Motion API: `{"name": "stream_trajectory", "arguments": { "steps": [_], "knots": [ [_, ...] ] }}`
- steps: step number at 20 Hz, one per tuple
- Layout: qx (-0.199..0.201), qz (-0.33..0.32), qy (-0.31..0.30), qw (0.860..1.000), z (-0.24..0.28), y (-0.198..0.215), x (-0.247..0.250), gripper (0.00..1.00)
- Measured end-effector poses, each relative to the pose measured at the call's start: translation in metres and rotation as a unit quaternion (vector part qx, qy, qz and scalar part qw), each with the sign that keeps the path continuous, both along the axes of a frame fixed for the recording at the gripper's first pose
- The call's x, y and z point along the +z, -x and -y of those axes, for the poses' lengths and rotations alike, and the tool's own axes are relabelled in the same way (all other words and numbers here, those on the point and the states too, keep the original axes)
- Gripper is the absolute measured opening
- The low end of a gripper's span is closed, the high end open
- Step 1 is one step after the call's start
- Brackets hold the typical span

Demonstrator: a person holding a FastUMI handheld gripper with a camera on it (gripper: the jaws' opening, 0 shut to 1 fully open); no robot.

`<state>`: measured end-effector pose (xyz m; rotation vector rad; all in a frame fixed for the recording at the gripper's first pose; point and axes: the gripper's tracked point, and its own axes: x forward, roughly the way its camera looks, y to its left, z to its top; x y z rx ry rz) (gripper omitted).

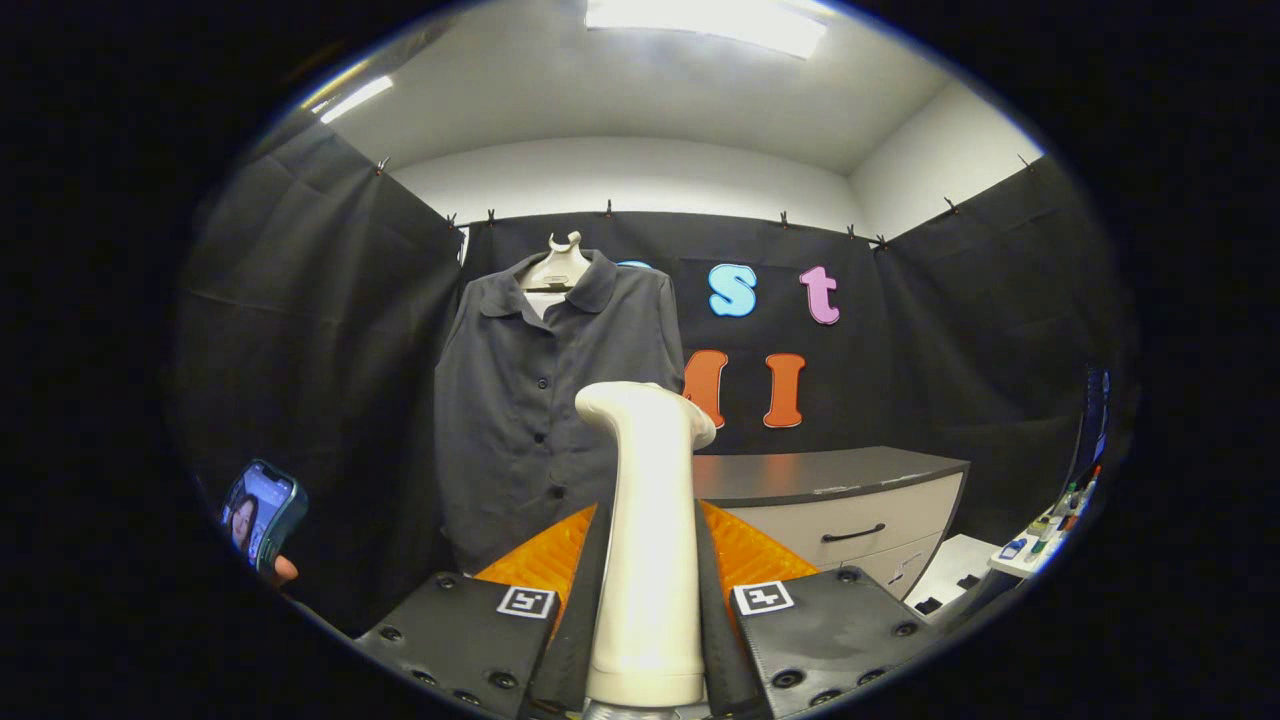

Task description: Iron the clothes twice with a garment steamer, once on the left side and once on the right side.

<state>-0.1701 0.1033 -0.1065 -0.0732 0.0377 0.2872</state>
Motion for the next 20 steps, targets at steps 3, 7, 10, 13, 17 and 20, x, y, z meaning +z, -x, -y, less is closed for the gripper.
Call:
{"name": "stream_trajectory", "arguments": {
  "steps": [3,7,10,13,17,20],
  "knots": [
    [-0.002,-0.008,-0.003,1.000,0.005,0.007,-0.012,0.51],
    [-0.008,-0.012,0.000,1.000,0.011,0.013,-0.015,0.51],
    [-0.011,-0.009,0.000,1.000,0.015,0.018,-0.013,0.51],
    [-0.015,-0.006,0.001,1.000,0.019,0.018,-0.012,0.51],
    [-0.017,-0.009,0.001,1.000,0.019,0.017,-0.013,0.51],
    [-0.016,-0.008,0.002,1.000,0.021,0.016,-0.013,0.51]
  ]
}}
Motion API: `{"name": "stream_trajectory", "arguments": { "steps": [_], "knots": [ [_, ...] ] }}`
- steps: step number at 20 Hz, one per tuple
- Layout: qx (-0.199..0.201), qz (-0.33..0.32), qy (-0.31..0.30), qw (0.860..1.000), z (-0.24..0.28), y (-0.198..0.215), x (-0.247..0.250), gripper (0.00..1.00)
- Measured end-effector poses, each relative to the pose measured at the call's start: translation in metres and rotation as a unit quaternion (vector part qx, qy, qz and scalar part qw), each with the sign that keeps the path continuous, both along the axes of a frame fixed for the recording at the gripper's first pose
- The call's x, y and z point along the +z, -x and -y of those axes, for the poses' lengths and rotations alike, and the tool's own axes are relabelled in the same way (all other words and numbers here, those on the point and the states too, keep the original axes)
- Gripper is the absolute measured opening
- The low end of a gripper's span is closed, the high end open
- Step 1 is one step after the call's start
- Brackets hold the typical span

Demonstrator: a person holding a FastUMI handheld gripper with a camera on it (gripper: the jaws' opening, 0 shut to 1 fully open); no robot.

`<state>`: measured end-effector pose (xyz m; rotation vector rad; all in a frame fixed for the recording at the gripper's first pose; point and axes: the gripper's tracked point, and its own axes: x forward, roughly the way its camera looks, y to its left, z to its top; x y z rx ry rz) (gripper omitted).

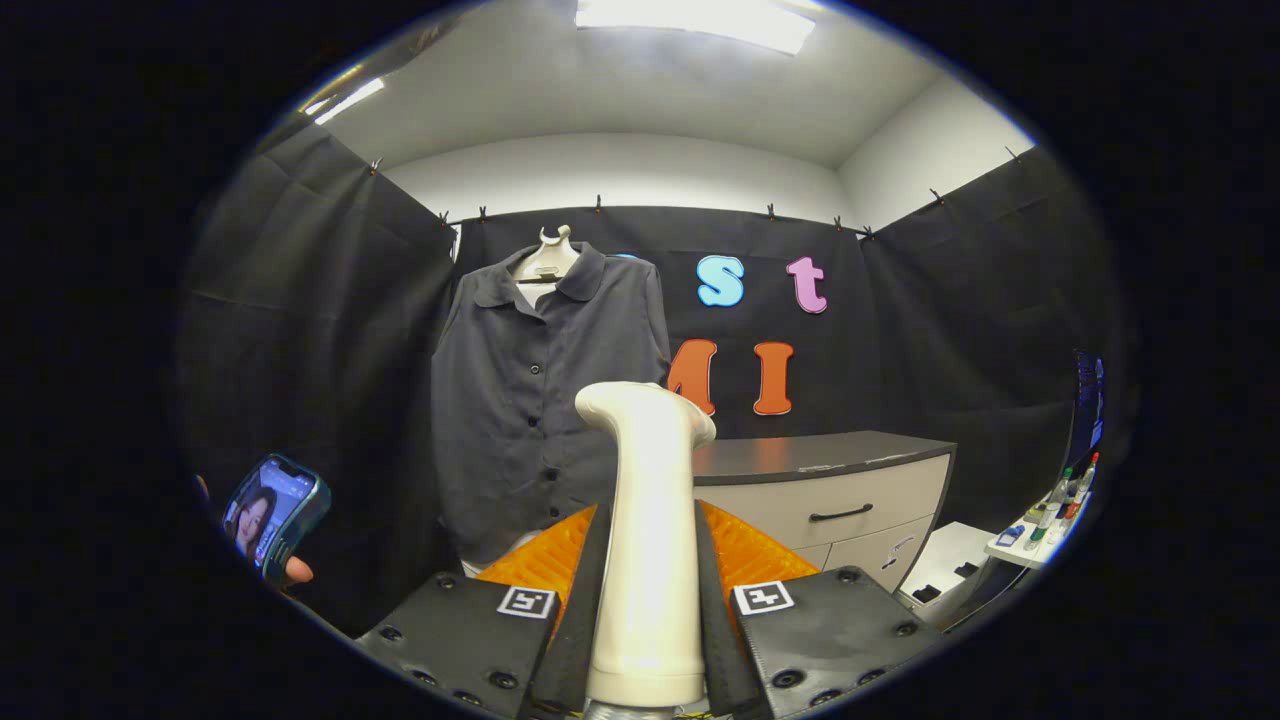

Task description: Iron the clothes twice with a garment steamer, once on the left side and once on the right side.

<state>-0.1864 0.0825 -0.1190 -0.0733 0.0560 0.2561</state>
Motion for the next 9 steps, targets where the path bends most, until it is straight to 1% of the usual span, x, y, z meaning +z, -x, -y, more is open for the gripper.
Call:
{"name": "stream_trajectory", "arguments": {
  "steps": [9],
  "knots": [
    [0.006,0.000,0.002,1.000,0.0074,0.0013,0.0010,0.51]
  ]
}}
